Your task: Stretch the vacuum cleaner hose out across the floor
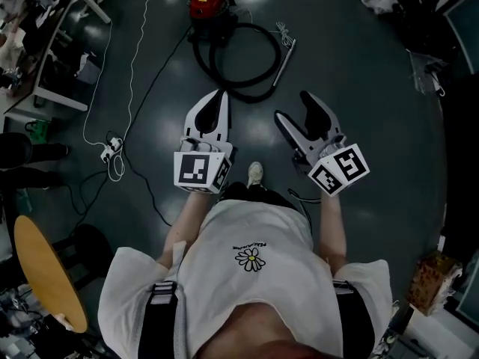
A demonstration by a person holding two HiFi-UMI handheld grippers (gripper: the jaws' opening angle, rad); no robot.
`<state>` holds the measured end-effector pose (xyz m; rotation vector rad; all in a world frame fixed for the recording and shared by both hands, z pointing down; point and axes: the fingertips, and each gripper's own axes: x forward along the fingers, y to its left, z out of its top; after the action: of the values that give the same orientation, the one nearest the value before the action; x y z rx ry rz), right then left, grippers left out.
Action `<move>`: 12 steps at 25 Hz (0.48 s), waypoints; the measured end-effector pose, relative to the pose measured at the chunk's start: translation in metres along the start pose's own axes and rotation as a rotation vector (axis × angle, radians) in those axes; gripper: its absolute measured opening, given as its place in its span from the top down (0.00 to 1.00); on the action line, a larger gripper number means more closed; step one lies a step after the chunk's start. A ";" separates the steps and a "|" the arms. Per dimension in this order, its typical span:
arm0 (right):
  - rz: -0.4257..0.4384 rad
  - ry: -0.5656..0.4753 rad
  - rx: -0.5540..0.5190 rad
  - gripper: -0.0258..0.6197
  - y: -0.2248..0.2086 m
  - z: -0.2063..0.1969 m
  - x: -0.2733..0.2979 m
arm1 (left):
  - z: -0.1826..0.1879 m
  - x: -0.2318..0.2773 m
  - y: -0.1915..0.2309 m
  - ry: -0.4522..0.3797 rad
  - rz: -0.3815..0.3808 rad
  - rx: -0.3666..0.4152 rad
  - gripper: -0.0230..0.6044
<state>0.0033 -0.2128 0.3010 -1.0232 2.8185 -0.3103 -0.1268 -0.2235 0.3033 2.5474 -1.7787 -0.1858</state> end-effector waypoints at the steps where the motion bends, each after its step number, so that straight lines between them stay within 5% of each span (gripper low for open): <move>1: 0.008 0.002 -0.002 0.47 -0.013 0.005 0.005 | 0.002 0.015 0.001 -0.005 0.007 -0.008 0.95; 12: -0.001 0.073 -0.147 0.47 -0.133 0.006 0.059 | -0.035 0.156 -0.004 0.051 -0.041 -0.011 0.95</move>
<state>0.0415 -0.3511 0.3237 -1.0616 2.9444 -0.1451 -0.0663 -0.3698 0.3254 2.5579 -1.7048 -0.1304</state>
